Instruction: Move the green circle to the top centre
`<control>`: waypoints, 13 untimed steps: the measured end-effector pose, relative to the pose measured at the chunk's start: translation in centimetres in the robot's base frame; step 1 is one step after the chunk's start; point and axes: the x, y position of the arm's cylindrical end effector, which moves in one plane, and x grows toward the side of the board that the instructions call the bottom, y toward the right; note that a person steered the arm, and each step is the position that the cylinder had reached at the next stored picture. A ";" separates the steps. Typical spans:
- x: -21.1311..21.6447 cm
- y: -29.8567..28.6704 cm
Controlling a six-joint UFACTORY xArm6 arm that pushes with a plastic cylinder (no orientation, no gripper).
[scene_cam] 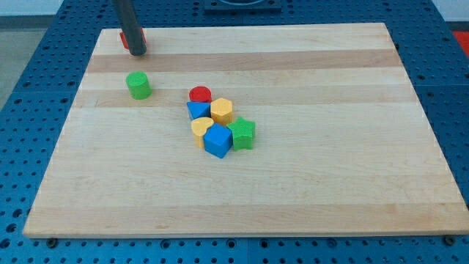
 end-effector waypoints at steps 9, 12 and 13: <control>11.0 4.2; 5.6 10.4; 3.3 12.5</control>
